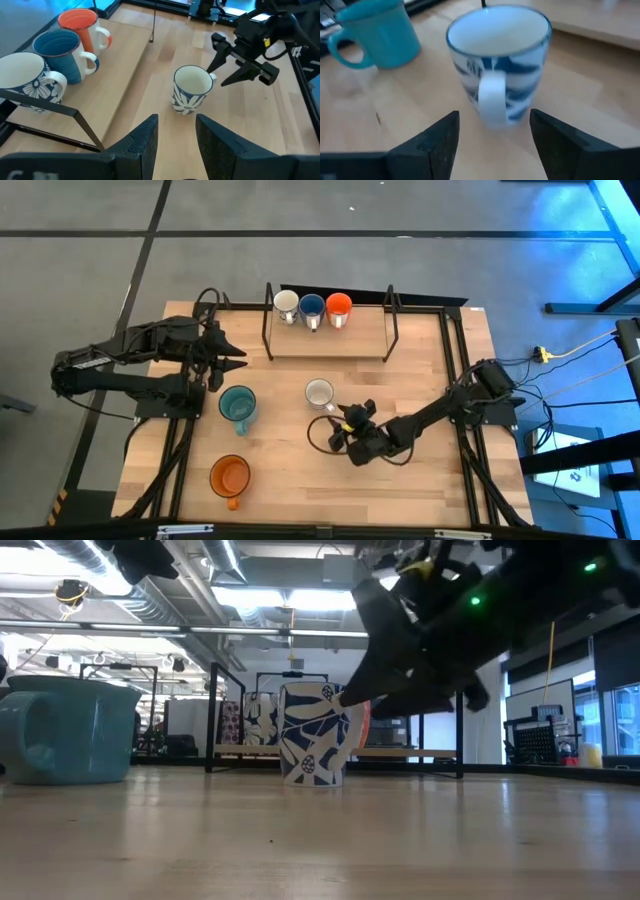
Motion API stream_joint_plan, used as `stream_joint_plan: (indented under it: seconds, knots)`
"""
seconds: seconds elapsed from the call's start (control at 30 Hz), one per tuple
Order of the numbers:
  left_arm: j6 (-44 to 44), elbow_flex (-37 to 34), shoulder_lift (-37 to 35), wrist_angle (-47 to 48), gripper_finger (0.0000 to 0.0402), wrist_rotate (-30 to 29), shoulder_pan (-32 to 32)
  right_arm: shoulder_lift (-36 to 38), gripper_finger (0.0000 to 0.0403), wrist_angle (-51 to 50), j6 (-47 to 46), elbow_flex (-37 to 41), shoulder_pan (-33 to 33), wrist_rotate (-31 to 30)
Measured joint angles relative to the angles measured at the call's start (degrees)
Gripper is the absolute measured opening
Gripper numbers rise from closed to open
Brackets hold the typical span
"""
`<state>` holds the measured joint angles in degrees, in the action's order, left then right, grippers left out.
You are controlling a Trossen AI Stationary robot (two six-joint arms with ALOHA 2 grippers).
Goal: Place coffee mugs
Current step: Put the white blue patterned mug on the shelf
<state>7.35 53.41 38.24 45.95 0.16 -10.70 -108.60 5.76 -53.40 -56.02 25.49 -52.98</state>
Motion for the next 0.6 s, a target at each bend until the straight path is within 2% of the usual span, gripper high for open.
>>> stream_joint_plan:
  seconds: [0.1,0.23,0.37,0.5,0.6]
  knots:
    - [0.0,0.0,0.0,0.0,0.0126,0.0,0.0,0.0,0.0209,5.2,5.2,1.1,-1.5,0.0]
    - [0.0,0.0,0.0,0.0,0.0126,0.0,0.0,0.0,0.0173,5.2,8.0,1.1,-3.2,0.6]
    - [0.0,0.0,0.0,0.0,0.0126,-0.1,0.0,0.0,0.0114,5.2,9.2,1.1,-3.9,4.6]
    - [0.0,0.0,0.0,0.0,0.0126,-1.1,0.0,-0.3,0.0045,4.8,10.4,1.1,-3.8,3.5]
    - [0.0,0.0,0.0,0.0,0.0126,-1.1,0.0,-0.3,0.0041,4.8,10.9,1.1,-3.8,3.7]
